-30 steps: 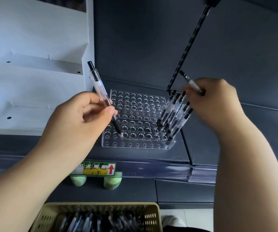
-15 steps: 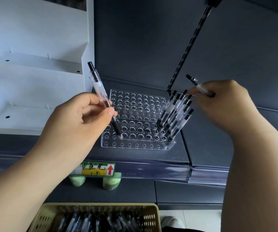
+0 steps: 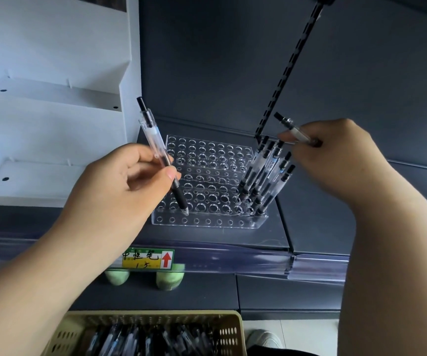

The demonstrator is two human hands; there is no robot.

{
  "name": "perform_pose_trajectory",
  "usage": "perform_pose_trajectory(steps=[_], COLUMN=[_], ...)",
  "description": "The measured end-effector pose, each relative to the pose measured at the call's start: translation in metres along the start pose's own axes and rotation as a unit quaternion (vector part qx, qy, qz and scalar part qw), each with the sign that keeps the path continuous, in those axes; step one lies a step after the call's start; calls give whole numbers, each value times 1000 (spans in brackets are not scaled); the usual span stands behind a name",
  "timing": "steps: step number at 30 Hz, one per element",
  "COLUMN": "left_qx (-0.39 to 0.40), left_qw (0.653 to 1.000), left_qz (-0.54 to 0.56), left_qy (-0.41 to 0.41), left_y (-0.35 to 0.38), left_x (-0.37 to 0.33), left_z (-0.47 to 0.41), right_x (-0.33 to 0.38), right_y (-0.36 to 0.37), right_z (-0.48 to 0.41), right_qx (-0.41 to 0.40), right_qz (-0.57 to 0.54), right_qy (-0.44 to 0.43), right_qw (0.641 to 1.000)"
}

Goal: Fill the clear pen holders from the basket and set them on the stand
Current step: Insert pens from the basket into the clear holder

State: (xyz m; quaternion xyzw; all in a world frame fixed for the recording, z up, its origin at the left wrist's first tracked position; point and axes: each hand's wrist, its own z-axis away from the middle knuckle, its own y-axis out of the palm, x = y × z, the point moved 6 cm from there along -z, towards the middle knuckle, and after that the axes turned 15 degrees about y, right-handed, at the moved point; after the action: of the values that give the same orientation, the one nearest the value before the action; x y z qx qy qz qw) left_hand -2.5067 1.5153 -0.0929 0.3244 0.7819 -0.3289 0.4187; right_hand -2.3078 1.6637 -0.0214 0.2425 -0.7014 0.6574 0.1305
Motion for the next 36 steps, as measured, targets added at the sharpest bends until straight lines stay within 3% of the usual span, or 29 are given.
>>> perform_pose_trajectory(steps=[14, 27, 36], left_qx=[7, 15, 10], left_qw=[1000, 1000, 1000], left_qz=[-27, -16, -15], left_qy=[3, 6, 5], left_y=[0, 3, 1], left_x=[2, 4, 3], left_z=[1, 1, 1], right_x=[0, 14, 20], right_y=[-4, 4, 10], right_z=[1, 6, 7], right_qx=[10, -13, -38], right_qz=[55, -15, 46], right_qy=[-9, -27, -48], right_qw=[998, 999, 997])
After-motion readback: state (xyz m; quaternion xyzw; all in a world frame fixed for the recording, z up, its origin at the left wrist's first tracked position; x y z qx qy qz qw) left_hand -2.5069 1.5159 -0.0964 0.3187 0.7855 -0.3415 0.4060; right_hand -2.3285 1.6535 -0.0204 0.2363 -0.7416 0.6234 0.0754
